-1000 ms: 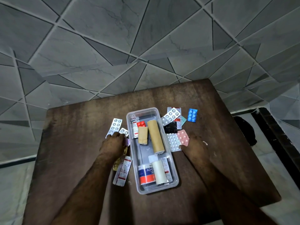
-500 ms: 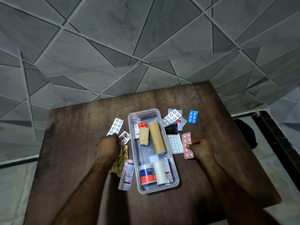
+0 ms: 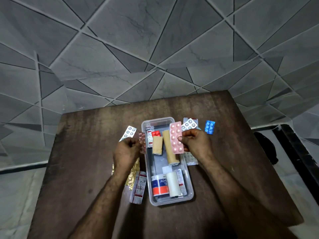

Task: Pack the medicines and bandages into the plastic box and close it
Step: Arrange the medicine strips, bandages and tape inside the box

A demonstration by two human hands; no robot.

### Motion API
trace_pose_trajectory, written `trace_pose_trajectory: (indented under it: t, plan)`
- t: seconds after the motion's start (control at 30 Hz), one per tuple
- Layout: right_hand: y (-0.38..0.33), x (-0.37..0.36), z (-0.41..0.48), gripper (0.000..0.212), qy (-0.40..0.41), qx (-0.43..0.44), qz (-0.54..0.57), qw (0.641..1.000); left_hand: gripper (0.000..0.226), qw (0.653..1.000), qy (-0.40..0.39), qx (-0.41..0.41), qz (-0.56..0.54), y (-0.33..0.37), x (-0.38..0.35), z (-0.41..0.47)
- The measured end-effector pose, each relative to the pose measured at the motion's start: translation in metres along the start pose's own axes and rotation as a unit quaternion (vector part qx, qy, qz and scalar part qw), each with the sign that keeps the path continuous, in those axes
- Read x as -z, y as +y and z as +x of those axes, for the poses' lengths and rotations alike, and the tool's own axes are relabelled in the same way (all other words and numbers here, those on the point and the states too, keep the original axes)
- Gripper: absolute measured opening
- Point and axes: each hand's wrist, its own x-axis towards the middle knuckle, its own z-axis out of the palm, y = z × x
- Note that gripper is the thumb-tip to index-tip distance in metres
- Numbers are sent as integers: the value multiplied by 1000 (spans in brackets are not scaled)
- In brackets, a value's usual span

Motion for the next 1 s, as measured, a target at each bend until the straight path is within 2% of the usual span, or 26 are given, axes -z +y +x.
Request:
trace_pose_trajectory:
  t: [0.07,0.2,0.37,0.63,0.7,0.8,0.83,0.87,0.93,1.0]
  plan:
    - [1,-14,-2,14,-9,8,-50,999,12,1000,-19,4,6,7,-6,-13]
    - [7,-35,-10,12,-15,14,-134,991,8,996,-35,-5,87,8,-18,-30]
    - [13,-50,-19,18,-11,28,-267,963,20,979,-31,-54,193,8,-33,-38]
    - [24,-58,-22,25,-35,16,-340,940,21,965,-49,-34,254,8,-42,-38]
    - [27,-58,-22,27,-43,20,-348,936,33,956,-85,-51,277,3,-42,-38]
    - [30,-57,-21,30,-53,22,-357,932,37,963,-119,-102,221,-2,-43,-36]
    - [31,-57,-21,32,-55,24,-358,932,36,963,-134,-97,212,-2,-43,-35]
    - [31,-56,-21,32,-57,23,-357,932,38,968,-143,-49,201,2,-42,-35]
    - [30,-54,-21,32,-62,24,-350,934,37,973,-88,-21,214,5,-40,-34]
    - [26,-51,-19,30,-56,31,-329,942,25,983,-43,-42,174,4,-35,-34]
